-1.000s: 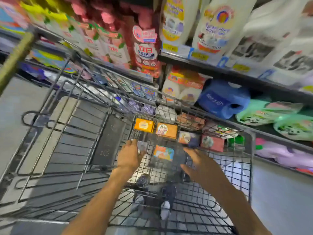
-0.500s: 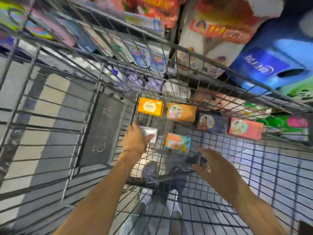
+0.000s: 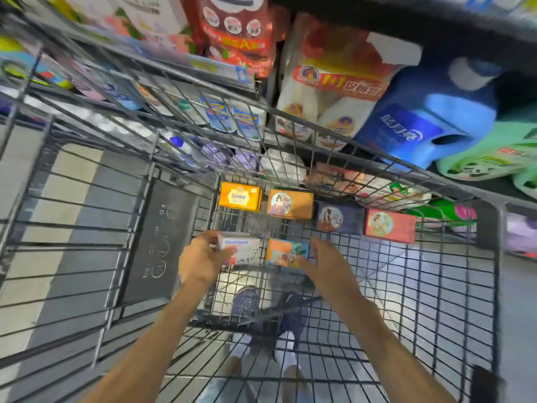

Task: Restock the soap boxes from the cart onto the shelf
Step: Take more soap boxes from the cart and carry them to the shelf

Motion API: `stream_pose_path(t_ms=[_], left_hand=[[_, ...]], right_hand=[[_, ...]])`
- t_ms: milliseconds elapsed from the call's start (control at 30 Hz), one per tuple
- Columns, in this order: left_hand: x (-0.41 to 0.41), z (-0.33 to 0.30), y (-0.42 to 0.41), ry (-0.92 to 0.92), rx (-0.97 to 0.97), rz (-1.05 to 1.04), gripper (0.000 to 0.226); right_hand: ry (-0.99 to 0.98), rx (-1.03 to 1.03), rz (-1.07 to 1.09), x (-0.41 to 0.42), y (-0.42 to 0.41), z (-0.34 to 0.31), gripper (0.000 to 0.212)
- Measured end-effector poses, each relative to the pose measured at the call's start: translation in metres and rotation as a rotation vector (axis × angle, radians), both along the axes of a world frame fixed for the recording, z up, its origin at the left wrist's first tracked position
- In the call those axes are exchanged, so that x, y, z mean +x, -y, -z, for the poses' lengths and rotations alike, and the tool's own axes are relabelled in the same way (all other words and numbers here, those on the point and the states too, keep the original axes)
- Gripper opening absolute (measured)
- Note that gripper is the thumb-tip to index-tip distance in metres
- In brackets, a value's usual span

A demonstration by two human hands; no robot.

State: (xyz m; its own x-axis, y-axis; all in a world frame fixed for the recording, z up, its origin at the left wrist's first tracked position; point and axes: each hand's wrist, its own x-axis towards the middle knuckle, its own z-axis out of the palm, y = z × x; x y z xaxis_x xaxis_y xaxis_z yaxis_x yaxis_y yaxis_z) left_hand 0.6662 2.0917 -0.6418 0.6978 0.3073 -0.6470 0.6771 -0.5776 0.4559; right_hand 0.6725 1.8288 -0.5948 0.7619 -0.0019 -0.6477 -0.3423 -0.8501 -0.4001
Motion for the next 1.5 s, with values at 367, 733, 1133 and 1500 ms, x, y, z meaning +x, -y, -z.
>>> stream_pose_path(t_ms=[367, 733, 1133, 1500], left_hand=[[-0.011, -0.012, -0.013, 0.054, -0.171, -0.057, 0.04], [-0.009, -0.027, -0.01, 0.097, -0.239, -0.063, 0.041], [0.022, -0.173, 0.049, 0.238, -0.451, 0.133, 0.033], [0.021, -0.394, 0.203, 0.415, -0.632, 0.562, 0.045]], right_hand=[[-0.08, -0.018, 0.218, -0.004, -0.022, 0.059, 0.076], [-0.021, 0.348, 0.544, -0.024, -0.003, 0.054, 0.05], [0.203, 0.553, 0.73, -0.038, 0.103, -0.121, 0.032], [0.658, 0.509, 0.996, -0.156, 0.213, -0.365, 0.024]])
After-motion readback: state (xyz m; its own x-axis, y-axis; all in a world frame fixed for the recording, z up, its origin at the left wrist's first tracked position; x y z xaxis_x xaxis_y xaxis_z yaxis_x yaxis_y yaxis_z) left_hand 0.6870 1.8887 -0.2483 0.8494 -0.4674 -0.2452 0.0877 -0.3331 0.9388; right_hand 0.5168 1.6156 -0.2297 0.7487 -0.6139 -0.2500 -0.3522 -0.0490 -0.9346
